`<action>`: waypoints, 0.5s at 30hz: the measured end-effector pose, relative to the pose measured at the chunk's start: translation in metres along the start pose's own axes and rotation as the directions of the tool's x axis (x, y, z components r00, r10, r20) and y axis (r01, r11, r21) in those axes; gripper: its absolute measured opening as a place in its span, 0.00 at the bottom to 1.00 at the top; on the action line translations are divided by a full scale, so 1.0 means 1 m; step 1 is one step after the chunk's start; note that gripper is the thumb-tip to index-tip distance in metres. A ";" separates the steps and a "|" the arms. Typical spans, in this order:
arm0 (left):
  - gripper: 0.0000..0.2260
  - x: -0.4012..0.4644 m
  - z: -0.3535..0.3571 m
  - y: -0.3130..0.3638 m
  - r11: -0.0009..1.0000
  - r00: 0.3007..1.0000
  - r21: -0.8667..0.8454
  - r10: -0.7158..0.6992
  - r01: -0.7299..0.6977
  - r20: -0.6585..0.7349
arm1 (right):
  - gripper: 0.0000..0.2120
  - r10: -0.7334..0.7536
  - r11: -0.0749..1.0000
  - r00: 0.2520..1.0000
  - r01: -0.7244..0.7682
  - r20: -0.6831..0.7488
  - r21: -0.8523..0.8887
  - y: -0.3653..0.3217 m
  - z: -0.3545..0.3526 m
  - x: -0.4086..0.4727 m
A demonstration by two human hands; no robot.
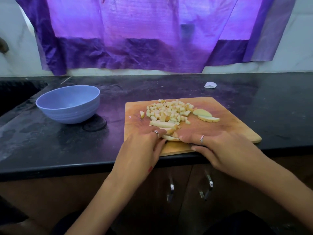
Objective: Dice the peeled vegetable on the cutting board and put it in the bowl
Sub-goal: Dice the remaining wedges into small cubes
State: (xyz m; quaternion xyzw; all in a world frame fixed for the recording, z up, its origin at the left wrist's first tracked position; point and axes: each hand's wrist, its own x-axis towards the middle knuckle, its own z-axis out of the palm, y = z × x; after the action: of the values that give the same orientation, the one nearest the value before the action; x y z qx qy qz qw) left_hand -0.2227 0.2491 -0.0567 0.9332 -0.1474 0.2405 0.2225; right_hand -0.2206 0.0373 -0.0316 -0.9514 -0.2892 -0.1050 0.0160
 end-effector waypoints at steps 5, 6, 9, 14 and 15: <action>0.07 -0.001 0.005 0.004 1.000 0.999 0.010 0.014 -0.013 -0.042 | 0.21 0.006 0.999 1.000 -0.005 -0.008 0.038 -0.002 0.000 0.000; 0.07 -0.001 0.004 0.004 1.000 0.999 0.016 0.013 -0.013 -0.040 | 0.20 0.019 0.997 1.000 -0.019 -0.003 0.078 0.000 -0.001 0.000; 0.05 -0.001 0.003 0.002 0.999 0.998 0.033 0.025 -0.023 -0.061 | 0.17 0.058 0.981 0.998 -0.062 0.026 0.183 0.007 -0.006 -0.001; 0.06 -0.001 0.005 -0.001 1.000 0.999 -0.020 0.014 -0.015 -0.050 | 0.15 0.129 0.969 0.979 -0.158 0.156 0.191 0.034 -0.021 -0.011; 0.06 0.000 0.006 -0.001 0.999 0.999 -0.034 0.017 -0.019 -0.047 | 0.18 0.150 0.964 0.973 -0.183 0.175 0.191 0.041 -0.025 -0.014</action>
State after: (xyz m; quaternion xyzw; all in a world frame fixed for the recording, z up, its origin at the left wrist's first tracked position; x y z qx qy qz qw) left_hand -0.2198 0.2474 -0.0619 0.9220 -0.1547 0.2617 0.2400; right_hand -0.2144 -0.0065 -0.0088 -0.9709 -0.2175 0.0036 0.1001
